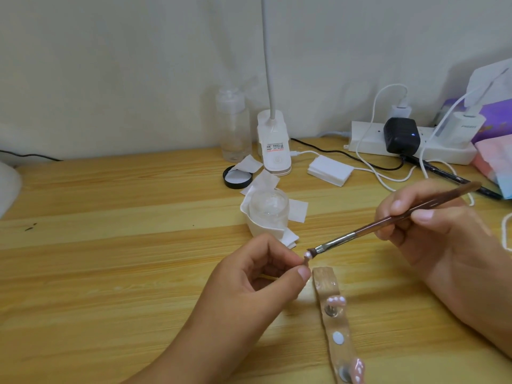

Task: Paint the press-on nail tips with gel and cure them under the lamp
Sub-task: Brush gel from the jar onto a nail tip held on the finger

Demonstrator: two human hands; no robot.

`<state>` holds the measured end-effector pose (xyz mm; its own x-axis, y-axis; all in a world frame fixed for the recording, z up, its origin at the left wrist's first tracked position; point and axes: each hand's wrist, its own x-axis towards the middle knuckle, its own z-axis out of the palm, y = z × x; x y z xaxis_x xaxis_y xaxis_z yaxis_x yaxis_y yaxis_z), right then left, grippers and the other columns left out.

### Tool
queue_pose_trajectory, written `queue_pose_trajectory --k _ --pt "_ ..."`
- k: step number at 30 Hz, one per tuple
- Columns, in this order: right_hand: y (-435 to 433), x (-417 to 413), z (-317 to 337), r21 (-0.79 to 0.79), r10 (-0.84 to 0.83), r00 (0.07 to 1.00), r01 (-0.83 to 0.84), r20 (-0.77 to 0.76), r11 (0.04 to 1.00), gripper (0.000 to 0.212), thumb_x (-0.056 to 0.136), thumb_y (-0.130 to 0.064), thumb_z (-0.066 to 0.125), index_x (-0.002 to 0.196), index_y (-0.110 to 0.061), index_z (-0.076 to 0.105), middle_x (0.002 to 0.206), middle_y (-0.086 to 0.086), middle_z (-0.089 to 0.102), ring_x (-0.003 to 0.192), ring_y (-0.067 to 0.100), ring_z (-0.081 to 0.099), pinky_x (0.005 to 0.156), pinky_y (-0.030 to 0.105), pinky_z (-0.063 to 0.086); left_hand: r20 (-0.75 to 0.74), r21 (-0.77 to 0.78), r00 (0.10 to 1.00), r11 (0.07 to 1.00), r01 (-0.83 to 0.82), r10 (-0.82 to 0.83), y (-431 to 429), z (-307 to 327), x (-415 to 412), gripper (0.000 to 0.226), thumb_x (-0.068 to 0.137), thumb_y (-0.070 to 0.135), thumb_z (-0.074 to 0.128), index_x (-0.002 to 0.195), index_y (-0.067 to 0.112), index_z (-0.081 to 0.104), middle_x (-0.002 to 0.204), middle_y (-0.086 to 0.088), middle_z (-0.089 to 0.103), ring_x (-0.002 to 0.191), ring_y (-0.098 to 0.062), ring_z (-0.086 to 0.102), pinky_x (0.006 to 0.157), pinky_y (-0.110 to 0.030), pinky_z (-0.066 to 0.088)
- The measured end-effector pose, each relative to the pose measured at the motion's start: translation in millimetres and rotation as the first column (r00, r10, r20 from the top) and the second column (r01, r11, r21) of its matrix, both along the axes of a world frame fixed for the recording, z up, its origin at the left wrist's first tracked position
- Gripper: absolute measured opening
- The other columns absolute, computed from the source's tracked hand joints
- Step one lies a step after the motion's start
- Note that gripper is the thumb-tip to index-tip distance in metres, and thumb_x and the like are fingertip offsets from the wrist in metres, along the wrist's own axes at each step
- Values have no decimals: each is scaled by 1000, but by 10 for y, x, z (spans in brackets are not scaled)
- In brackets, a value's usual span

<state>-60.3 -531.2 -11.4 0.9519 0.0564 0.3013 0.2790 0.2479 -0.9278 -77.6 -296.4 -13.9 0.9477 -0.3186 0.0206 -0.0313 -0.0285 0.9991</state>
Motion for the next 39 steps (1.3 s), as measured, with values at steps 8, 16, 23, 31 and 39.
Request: queue_pose_trajectory --k 8,16,23,31,39 --pt "-23 16 17 70 -31 999 33 -23 997 35 78 -6 35 70 -19 67 72 0 58 66 14 55 66 21 51 20 21 1000 1000 6 -6 6 -5 -2 19 64 43 69 78 30 71 82 2 71 70 -5 61 67 -19 49" --pt "58 1 68 136 -12 995 27 -103 990 38 78 -11 35 64 -19 70 67 1 58 60 10 55 60 18 49 12 -2 999 999 32 -32 -5 15 -11 18 64 40 70 78 29 73 91 -9 72 70 -6 61 63 -17 49" --pt "38 1 56 77 -13 995 20 -95 997 37 79 -12 37 67 -20 70 67 1 60 60 11 57 63 19 51 19 21 1000 1000 19 -19 -5 20 -17 19 64 42 68 78 31 74 90 -2 74 71 -7 61 64 -19 50" --pt "34 -1 22 36 -23 998 25 -57 999 36 80 -10 38 69 -21 71 67 1 62 60 12 59 63 18 52 10 19 1000 1000 19 -19 -3 10 -20 20 62 44 68 77 31 73 88 0 74 73 -8 62 63 -17 49" --pt "24 -19 36 18 -42 996 43 -78 999 32 78 -11 37 63 -18 65 60 0 54 56 13 51 62 22 47 19 15 999 999 38 -39 -4 34 -27 13 69 34 72 79 25 73 77 10 71 65 -2 56 60 -17 47"
